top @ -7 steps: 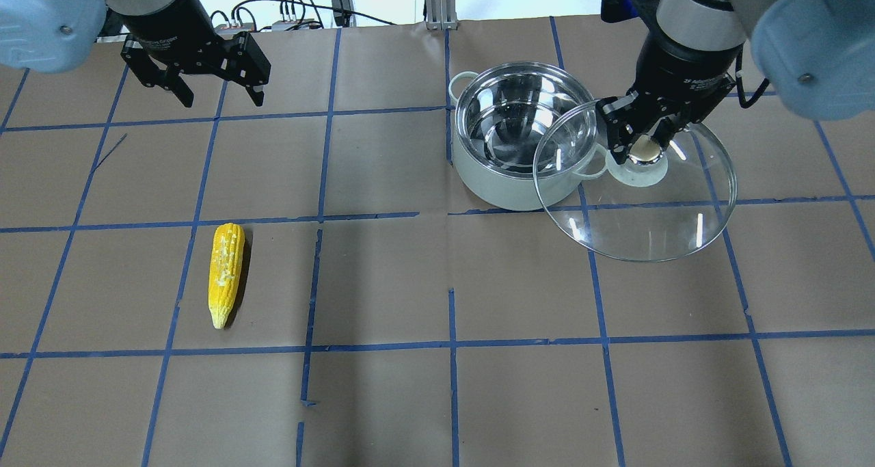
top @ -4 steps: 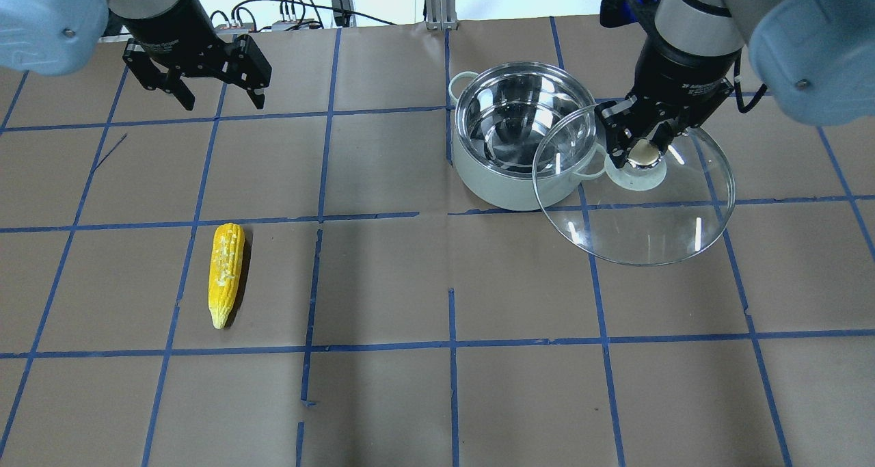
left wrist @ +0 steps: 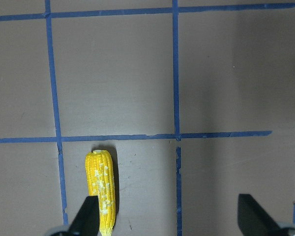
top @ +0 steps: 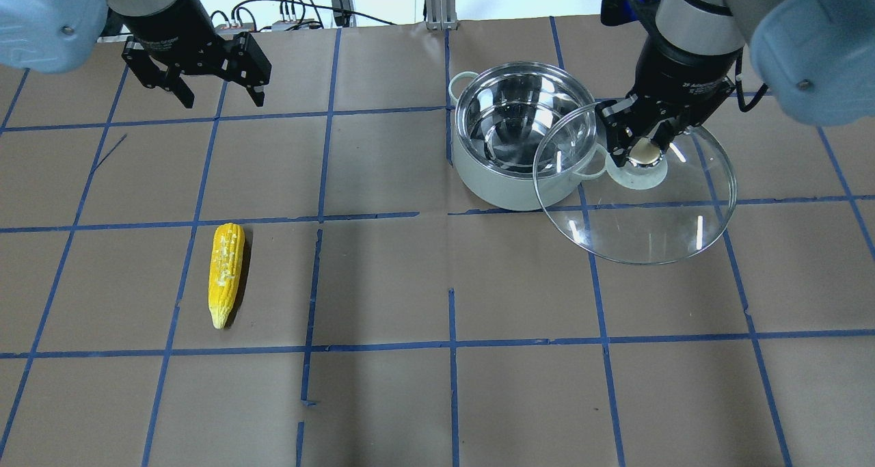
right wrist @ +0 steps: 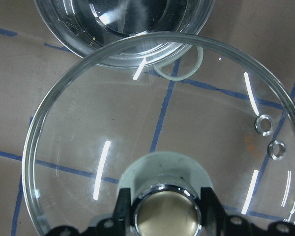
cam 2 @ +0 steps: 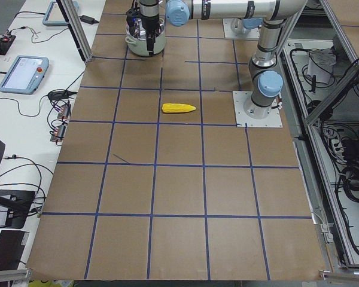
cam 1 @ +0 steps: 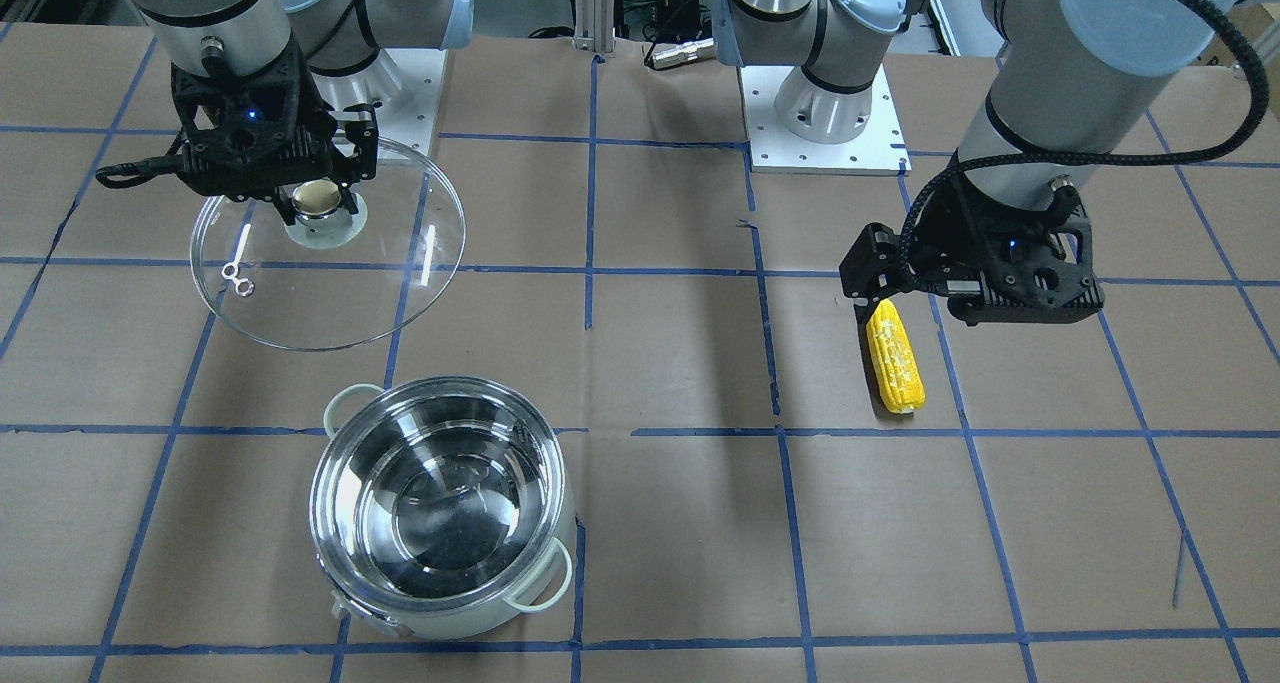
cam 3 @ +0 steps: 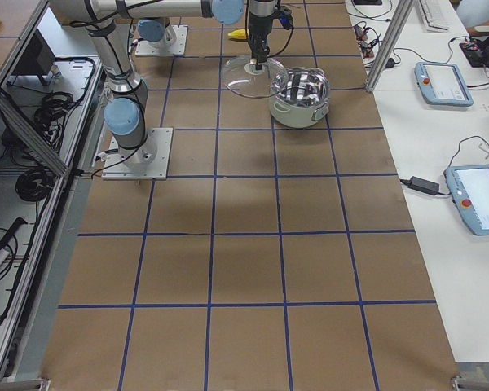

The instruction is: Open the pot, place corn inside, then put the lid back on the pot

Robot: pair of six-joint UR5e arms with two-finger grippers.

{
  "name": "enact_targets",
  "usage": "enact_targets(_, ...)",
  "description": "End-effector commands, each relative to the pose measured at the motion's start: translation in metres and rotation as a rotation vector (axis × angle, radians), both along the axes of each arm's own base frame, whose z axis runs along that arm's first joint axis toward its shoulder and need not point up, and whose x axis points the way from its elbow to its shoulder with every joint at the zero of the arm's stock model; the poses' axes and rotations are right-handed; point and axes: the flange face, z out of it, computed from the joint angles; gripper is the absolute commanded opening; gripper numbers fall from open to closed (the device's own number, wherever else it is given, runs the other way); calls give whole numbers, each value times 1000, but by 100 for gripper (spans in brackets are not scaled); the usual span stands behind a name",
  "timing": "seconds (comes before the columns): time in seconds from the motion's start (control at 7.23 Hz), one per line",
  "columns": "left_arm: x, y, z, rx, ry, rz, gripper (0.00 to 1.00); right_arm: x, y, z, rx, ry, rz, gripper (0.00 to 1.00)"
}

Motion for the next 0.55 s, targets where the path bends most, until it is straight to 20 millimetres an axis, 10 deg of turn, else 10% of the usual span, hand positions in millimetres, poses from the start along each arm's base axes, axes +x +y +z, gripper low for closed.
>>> enact_targets(0.0, 0, 0, 1, -2, 0, 0, 100, 0, 0, -1, 3, 0, -2, 28)
enact_targets(0.42, 0, 0, 1, -3, 0, 0, 100, 0, 0, -1, 1, -4, -6, 28)
